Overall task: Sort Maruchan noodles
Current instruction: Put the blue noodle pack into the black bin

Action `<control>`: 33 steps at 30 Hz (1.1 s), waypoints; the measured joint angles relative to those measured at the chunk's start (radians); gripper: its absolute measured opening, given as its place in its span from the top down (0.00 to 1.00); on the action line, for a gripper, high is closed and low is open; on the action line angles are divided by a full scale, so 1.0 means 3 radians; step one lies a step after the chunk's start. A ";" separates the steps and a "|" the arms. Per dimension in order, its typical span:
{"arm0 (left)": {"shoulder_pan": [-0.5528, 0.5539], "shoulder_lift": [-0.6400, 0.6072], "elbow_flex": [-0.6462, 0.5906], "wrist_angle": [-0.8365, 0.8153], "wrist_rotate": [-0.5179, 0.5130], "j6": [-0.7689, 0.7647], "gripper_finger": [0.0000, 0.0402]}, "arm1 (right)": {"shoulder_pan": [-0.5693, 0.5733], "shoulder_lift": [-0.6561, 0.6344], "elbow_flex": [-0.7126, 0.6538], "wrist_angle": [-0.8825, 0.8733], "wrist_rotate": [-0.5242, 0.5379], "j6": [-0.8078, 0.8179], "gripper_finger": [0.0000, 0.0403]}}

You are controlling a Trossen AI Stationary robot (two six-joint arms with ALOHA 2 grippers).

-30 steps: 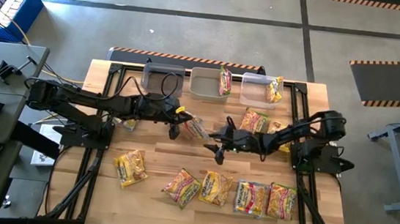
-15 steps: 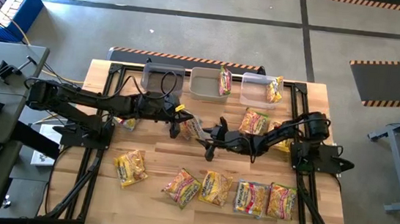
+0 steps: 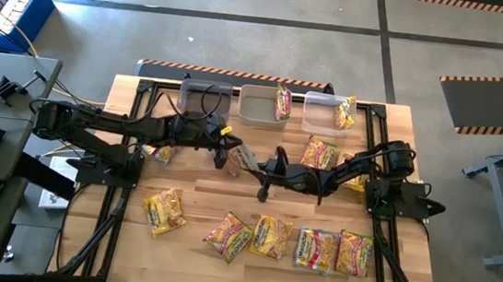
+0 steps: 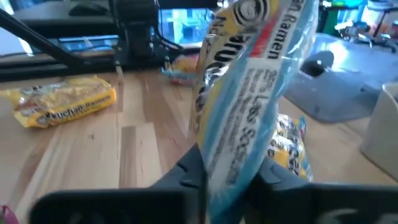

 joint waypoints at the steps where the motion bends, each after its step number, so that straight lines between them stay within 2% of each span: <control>1: 0.0014 0.0000 0.0000 -0.0015 0.0006 -0.0001 0.96 | 0.0000 -0.0001 0.0000 0.0029 0.0011 -0.0026 0.95; 3: 0.0034 -0.0007 0.0017 -0.0090 0.0009 0.0000 0.91 | 0.0000 -0.0001 0.0000 0.0074 0.0009 -0.0057 0.99; 8: 0.0065 -0.0132 0.0138 -0.0458 -0.0001 0.0003 0.78 | -0.0049 -0.0002 0.0105 0.0089 0.0000 -0.0051 0.98; 13: 0.0061 -0.0324 0.0282 -0.0732 -0.0078 -0.0060 0.68 | -0.0112 -0.0002 0.0392 -0.0245 0.0056 -0.0126 0.99; 18: 0.0007 -0.0461 0.0379 -0.1111 -0.0080 -0.0424 0.60 | -0.0134 -0.0002 0.0814 -0.0913 0.0352 -0.0313 1.00; 23: -0.0063 -0.0491 0.0388 -0.1527 -0.0087 -0.1012 0.54 | -0.0134 0.0000 0.1123 -0.1226 0.0635 -0.0552 1.00; 28: -0.0169 -0.0490 0.0387 -0.2025 -0.0010 -0.1601 0.48 | -0.0131 0.0013 0.1141 -0.1233 0.0539 -0.0637 1.00; 33: -0.0286 -0.0490 0.0385 -0.2192 -0.0059 -0.2115 0.44 | -0.0091 0.0155 0.1137 -0.1172 0.0323 -0.0637 1.00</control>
